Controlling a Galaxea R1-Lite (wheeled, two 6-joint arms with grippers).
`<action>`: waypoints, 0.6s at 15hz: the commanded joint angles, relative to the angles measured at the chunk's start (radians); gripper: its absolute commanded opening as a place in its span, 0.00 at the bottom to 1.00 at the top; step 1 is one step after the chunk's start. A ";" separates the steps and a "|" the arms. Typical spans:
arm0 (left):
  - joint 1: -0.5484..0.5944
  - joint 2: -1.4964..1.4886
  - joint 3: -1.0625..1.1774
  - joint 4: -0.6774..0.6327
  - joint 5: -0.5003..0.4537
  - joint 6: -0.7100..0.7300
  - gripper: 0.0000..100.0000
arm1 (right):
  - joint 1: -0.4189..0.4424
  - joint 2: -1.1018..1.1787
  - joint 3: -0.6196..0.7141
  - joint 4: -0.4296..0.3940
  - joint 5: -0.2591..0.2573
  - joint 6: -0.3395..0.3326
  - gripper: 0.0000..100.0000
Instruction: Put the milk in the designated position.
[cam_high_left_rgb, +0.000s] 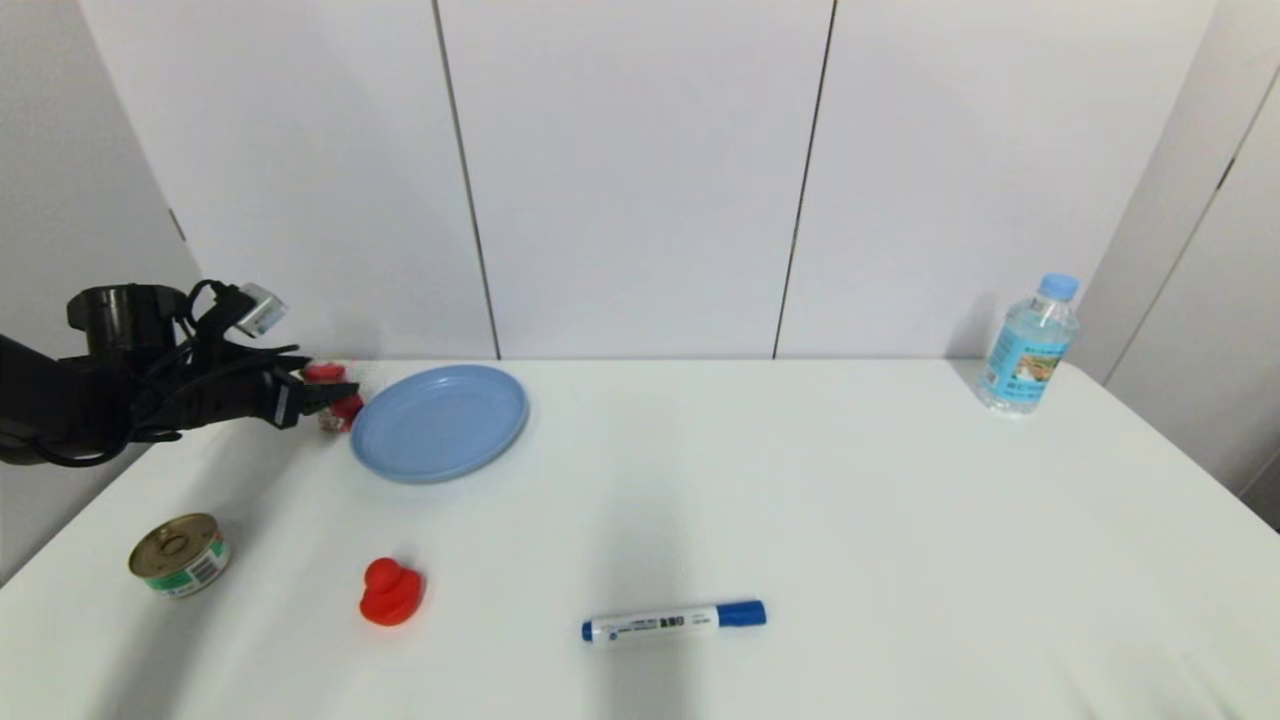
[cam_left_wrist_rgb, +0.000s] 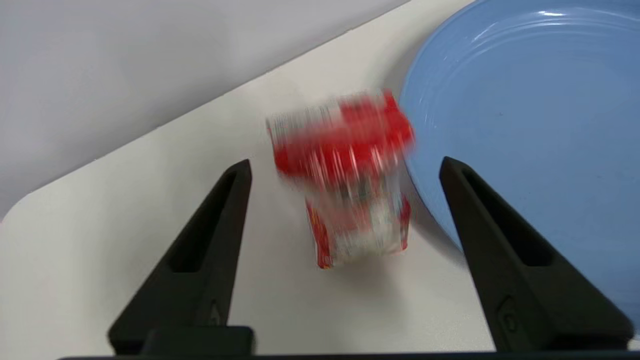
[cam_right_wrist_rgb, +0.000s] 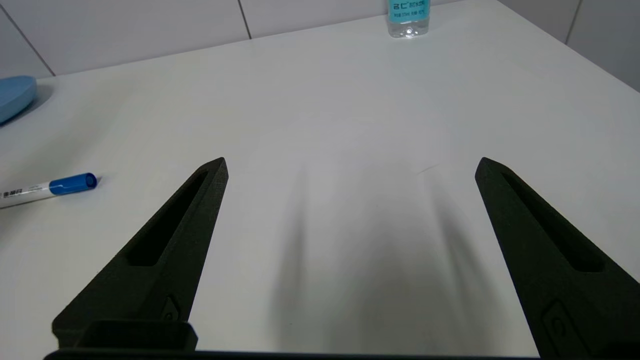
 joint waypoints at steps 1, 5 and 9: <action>0.005 -0.029 0.011 -0.005 -0.004 -0.002 1.00 | 0.000 0.001 0.000 0.000 -0.002 0.001 1.00; 0.004 -0.098 0.030 0.012 -0.004 -0.008 1.00 | 0.000 0.001 0.000 0.000 0.000 0.001 1.00; -0.010 -0.295 0.162 0.087 -0.007 -0.008 1.00 | 0.000 0.001 0.000 0.000 -0.002 0.001 1.00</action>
